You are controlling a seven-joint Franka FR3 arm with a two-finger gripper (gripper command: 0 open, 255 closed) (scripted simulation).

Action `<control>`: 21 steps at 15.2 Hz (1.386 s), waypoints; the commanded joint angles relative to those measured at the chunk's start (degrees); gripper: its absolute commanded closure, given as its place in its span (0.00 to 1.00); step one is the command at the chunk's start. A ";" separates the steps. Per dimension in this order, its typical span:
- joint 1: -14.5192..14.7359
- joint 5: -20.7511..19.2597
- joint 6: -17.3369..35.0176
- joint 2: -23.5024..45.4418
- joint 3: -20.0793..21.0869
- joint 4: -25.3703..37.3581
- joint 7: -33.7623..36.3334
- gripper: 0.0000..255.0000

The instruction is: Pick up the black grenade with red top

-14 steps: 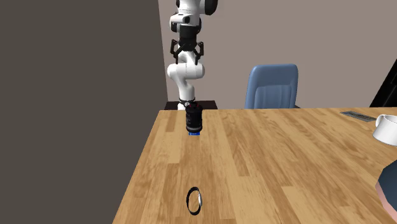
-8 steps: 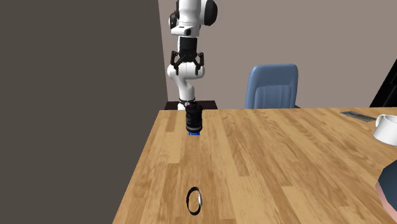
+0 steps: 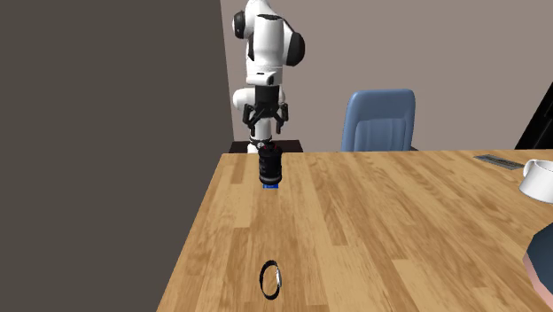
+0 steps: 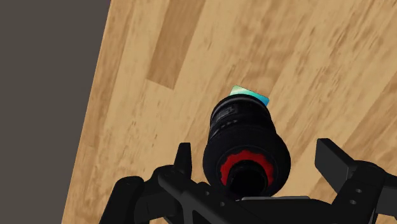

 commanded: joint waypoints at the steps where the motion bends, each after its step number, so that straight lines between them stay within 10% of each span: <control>1: 0.41 -0.03 3.92 2.89 -0.21 -0.44 -1.34 0.00; 10: 0.31 -0.28 10.49 5.40 -0.12 -4.52 -0.92 0.00; 11: 0.33 -0.27 10.50 5.40 -0.09 -4.53 -0.88 1.00; 21: 0.32 -0.24 9.60 5.01 -0.13 -4.02 -0.99 1.00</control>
